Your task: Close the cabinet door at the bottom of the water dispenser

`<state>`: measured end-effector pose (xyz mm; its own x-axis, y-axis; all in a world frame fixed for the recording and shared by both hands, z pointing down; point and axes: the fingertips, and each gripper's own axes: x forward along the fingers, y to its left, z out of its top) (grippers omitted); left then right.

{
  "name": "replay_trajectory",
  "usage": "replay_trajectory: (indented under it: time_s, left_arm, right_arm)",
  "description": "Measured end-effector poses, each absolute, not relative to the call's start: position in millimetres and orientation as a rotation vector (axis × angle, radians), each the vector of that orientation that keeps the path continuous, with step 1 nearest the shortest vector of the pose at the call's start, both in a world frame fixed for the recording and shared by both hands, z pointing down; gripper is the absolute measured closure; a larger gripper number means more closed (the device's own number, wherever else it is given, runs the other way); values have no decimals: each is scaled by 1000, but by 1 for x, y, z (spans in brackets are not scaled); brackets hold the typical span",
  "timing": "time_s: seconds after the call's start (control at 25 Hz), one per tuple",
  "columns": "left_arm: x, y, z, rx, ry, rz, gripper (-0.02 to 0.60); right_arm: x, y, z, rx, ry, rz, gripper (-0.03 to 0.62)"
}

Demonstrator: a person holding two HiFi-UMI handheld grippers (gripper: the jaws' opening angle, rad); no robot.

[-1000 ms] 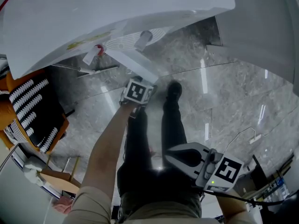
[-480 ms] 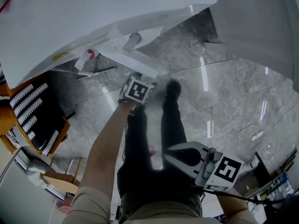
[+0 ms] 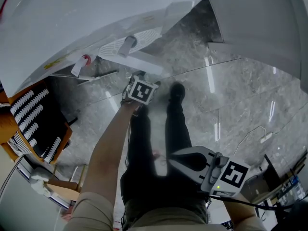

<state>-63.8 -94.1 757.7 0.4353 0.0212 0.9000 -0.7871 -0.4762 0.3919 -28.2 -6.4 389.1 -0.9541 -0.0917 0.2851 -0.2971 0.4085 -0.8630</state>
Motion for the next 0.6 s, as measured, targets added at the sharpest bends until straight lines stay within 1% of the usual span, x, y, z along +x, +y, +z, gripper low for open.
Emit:
replay_trajectory:
  time_s: [0.6]
  left_arm:
    - [-73,-140,755,1840,-770,1124,269]
  right_arm:
    - [-26,-13,390,345,-2462,1572,579]
